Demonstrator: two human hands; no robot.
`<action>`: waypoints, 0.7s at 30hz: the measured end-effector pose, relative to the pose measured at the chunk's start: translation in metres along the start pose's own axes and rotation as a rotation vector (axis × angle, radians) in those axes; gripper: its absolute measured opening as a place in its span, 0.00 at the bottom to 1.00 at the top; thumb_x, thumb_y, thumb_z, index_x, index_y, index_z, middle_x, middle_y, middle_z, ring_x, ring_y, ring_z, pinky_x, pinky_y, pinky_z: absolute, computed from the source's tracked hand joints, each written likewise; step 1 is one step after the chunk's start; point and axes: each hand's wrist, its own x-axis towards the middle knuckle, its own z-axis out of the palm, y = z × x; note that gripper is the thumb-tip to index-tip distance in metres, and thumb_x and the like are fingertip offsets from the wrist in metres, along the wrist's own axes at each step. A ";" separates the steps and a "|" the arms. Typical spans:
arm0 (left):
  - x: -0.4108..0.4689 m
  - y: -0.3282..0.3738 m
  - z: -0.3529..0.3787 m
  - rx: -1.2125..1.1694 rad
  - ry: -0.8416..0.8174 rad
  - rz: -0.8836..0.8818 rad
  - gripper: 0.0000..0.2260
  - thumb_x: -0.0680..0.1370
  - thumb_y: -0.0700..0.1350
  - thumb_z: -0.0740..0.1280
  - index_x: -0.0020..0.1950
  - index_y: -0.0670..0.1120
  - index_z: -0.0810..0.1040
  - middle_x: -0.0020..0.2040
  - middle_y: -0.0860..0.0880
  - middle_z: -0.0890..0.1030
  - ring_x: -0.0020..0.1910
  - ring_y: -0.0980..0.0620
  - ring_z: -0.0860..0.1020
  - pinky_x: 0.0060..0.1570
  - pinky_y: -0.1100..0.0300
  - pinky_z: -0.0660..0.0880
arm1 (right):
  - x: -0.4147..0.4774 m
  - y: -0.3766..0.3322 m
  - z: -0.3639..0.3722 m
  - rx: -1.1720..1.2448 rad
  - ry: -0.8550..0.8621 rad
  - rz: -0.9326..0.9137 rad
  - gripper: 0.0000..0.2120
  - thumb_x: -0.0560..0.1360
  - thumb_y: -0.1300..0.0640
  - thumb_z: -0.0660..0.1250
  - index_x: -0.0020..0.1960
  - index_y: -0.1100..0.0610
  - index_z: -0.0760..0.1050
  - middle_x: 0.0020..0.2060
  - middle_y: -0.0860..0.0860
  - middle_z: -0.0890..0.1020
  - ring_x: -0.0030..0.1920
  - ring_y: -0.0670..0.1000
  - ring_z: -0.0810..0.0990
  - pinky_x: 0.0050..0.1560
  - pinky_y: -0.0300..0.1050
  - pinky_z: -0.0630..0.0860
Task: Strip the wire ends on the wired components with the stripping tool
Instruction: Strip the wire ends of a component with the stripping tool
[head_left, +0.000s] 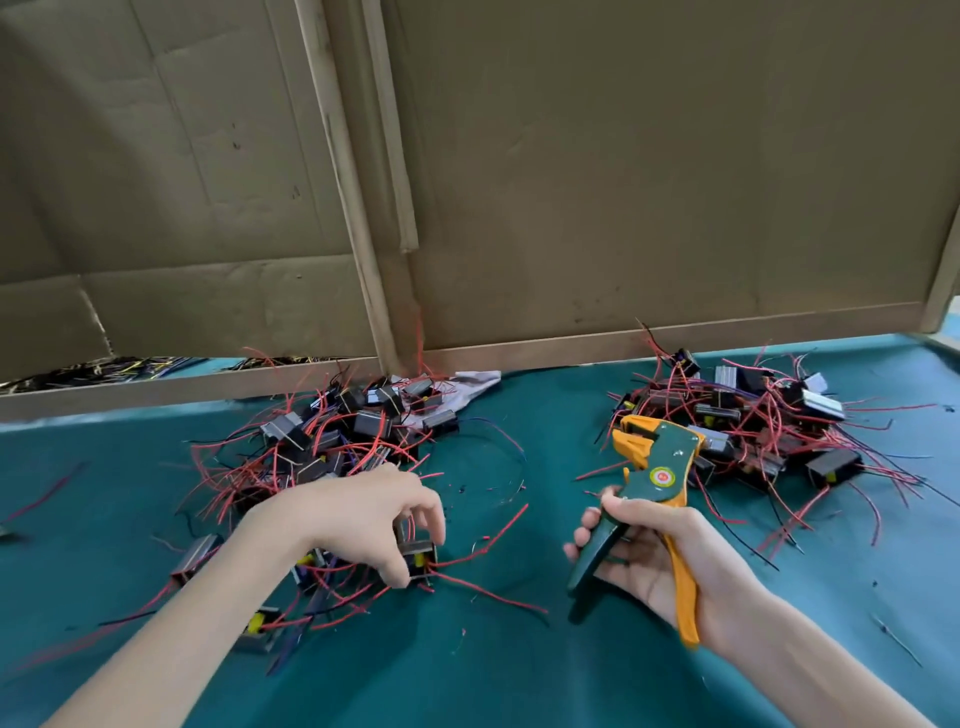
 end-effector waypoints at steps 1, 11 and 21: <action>0.003 -0.001 0.004 0.032 0.038 0.006 0.18 0.70 0.47 0.74 0.57 0.57 0.75 0.54 0.57 0.74 0.55 0.58 0.67 0.48 0.64 0.65 | 0.000 0.000 0.000 -0.001 0.002 -0.004 0.02 0.66 0.66 0.70 0.35 0.63 0.80 0.36 0.63 0.79 0.34 0.61 0.81 0.42 0.58 0.81; 0.041 0.018 -0.002 -0.194 0.367 0.053 0.05 0.72 0.40 0.69 0.42 0.51 0.79 0.34 0.57 0.77 0.34 0.60 0.74 0.36 0.67 0.69 | 0.000 -0.012 -0.002 0.002 0.021 -0.069 0.07 0.66 0.65 0.70 0.43 0.64 0.75 0.36 0.62 0.79 0.35 0.61 0.81 0.41 0.57 0.82; 0.042 0.013 -0.005 0.014 0.001 -0.099 0.12 0.72 0.37 0.65 0.49 0.50 0.67 0.53 0.47 0.78 0.48 0.47 0.76 0.43 0.54 0.72 | -0.001 -0.016 -0.004 0.022 0.009 -0.073 0.09 0.67 0.65 0.69 0.46 0.64 0.73 0.36 0.61 0.79 0.35 0.60 0.81 0.41 0.56 0.82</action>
